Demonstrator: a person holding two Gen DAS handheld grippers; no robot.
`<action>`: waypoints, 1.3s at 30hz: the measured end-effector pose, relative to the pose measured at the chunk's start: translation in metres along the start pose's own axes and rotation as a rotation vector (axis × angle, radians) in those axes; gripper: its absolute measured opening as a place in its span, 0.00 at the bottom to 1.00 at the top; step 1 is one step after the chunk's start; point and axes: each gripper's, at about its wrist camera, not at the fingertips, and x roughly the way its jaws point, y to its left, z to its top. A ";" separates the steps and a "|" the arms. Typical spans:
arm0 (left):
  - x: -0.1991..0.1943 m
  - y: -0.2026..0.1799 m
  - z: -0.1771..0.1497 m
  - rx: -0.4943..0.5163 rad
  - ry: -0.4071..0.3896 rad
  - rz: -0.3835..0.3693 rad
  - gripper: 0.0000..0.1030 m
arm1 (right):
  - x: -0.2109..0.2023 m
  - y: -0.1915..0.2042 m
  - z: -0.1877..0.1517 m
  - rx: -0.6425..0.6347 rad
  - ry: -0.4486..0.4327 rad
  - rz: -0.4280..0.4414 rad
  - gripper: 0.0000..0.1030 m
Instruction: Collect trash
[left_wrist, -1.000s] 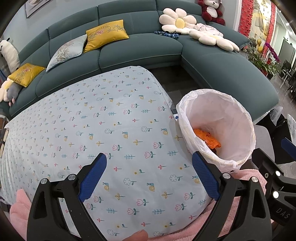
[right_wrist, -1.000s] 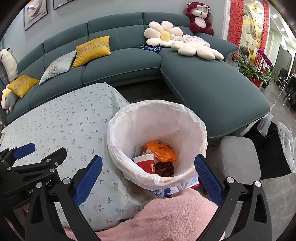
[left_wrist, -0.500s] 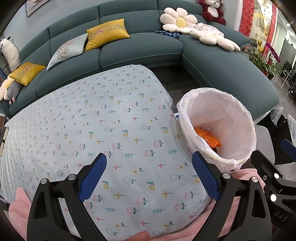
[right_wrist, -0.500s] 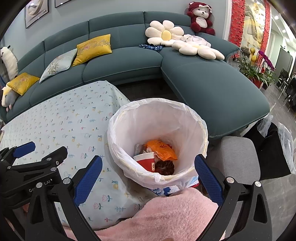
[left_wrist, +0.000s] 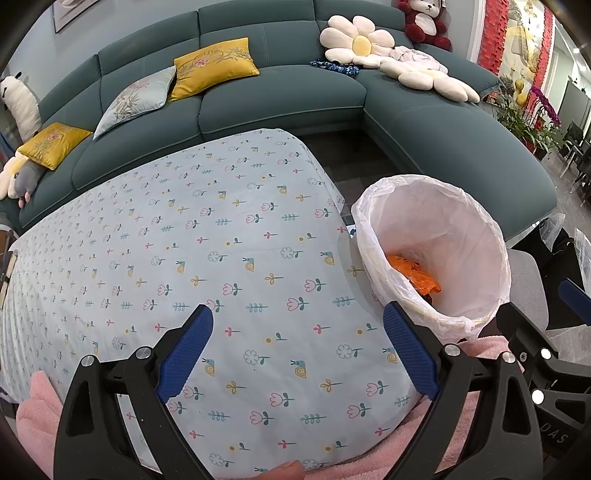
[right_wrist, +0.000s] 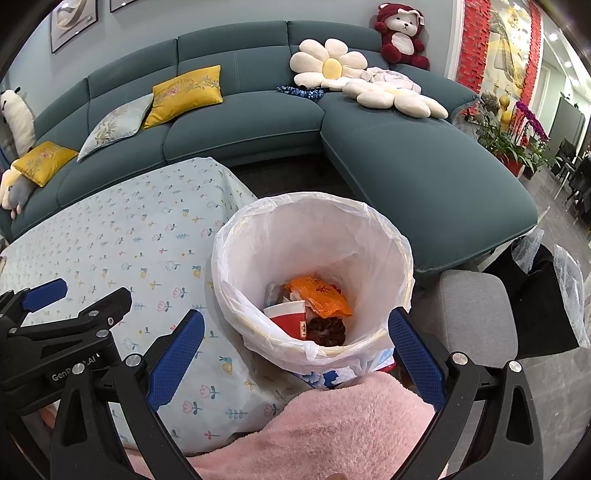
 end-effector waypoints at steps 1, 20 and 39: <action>0.000 0.000 0.000 -0.001 0.001 0.000 0.86 | 0.000 0.000 0.000 0.000 0.000 0.000 0.93; -0.006 -0.003 -0.001 -0.006 -0.031 0.018 0.86 | 0.000 0.002 0.000 -0.004 -0.002 -0.003 0.93; -0.001 -0.001 -0.001 -0.029 -0.018 0.034 0.86 | 0.002 -0.007 -0.002 0.004 0.004 -0.017 0.93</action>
